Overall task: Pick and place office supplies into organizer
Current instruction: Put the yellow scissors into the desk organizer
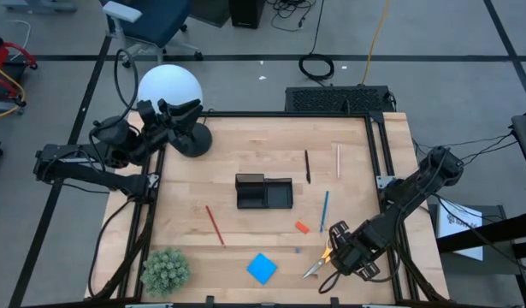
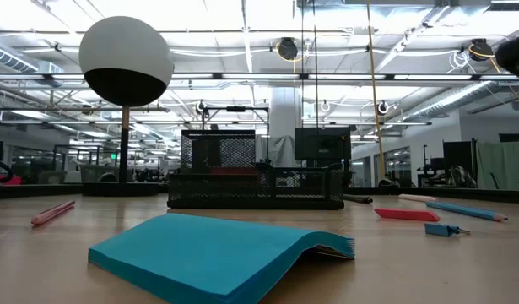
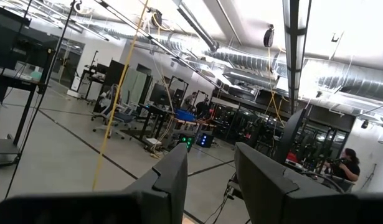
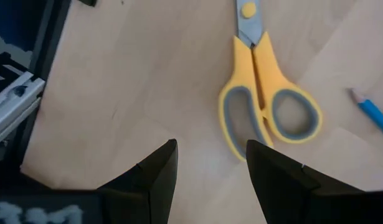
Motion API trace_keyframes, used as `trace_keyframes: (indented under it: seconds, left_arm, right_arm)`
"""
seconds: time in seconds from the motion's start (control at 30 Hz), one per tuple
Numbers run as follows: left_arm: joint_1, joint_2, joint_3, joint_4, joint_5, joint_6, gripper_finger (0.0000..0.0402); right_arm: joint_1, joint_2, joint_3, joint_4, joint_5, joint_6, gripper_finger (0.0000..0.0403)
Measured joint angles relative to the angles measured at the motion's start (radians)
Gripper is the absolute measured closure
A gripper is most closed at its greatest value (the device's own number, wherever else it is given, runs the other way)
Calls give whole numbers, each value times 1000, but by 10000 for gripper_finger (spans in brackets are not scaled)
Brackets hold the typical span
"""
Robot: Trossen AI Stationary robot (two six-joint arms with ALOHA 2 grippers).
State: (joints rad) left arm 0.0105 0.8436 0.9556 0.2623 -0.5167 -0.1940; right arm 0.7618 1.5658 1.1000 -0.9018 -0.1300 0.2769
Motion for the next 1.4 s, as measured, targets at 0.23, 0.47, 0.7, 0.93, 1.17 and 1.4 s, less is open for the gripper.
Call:
trace_keyframes:
  seconds: [0.23, 0.47, 0.7, 0.93, 1.17, 1.4]
  left_arm:
    - [0, 0, 0, 0, 0, 0, 273]
    - [0, 0, 0, 0, 0, 0, 272]
    - [0, 0, 0, 0, 0, 0, 272]
    - [0, 0, 0, 0, 0, 0, 272]
    - [0, 0, 0, 0, 0, 0, 272]
    - [0, 0, 0, 0, 0, 0, 272]
  right_arm:
    - [6, 0, -83, 77, 4, 18, 222]
    - [6, 0, -125, 148, 29, 9, 222]
    - [6, 0, -160, 205, 29, 7, 222]
    - [5, 0, -211, 280, 29, 3, 222]
    - [5, -2, -268, 312, 33, 2, 222]
    - [5, -3, -277, 312, 47, -10, 222]
